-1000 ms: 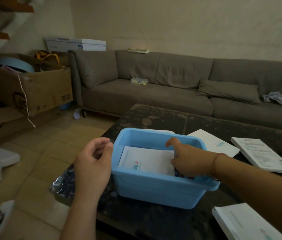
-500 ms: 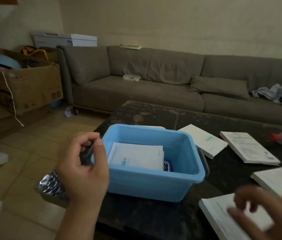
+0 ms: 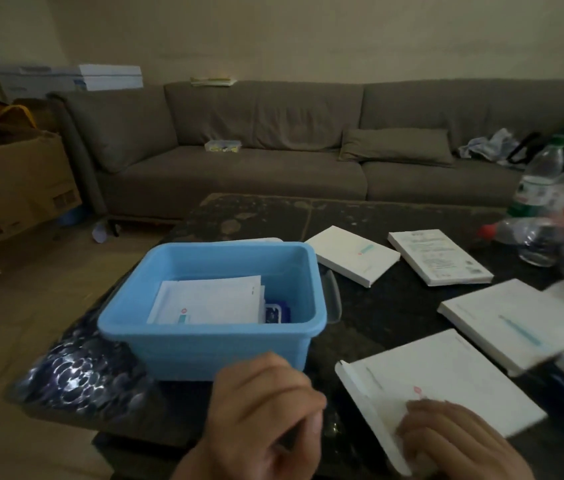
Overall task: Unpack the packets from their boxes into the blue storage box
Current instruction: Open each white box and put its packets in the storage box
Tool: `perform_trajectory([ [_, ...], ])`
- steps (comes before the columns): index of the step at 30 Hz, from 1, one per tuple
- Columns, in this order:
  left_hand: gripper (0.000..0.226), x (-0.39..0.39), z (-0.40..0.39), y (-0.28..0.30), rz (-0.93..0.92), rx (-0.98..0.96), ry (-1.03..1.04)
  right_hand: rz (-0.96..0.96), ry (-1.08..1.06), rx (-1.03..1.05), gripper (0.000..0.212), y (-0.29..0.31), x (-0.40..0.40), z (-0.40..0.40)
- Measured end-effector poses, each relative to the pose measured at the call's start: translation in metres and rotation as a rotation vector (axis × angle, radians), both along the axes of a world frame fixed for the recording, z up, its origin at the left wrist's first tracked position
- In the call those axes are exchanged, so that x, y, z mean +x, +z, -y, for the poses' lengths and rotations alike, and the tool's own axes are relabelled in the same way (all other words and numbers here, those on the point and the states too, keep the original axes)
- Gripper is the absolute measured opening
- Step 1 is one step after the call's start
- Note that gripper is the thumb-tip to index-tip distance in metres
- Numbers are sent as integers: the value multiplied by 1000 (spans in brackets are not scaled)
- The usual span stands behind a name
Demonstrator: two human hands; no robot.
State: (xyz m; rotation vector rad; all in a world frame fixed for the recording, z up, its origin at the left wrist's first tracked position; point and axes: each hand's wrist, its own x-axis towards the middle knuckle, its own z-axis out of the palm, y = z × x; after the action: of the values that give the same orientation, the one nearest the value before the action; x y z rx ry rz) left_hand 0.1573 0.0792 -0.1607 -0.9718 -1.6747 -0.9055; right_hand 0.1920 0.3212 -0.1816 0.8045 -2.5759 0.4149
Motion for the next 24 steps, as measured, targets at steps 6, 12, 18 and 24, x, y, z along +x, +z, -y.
perform_trajectory([
  [6, 12, -10, -26, -26, 220, -437, -278, 132, -224, -598, 45, -4, 10, -2],
  [12, 28, -14, -67, -40, 119, -533, -233, 97, -355, -842, 24, 11, 14, 11],
  [18, 20, -13, -81, -44, 90, -470, -117, 64, -336, -878, 26, 15, 15, 14],
  [24, 15, -10, -57, -35, -55, -375, -30, 89, -300, -915, 40, 22, 14, 12],
])
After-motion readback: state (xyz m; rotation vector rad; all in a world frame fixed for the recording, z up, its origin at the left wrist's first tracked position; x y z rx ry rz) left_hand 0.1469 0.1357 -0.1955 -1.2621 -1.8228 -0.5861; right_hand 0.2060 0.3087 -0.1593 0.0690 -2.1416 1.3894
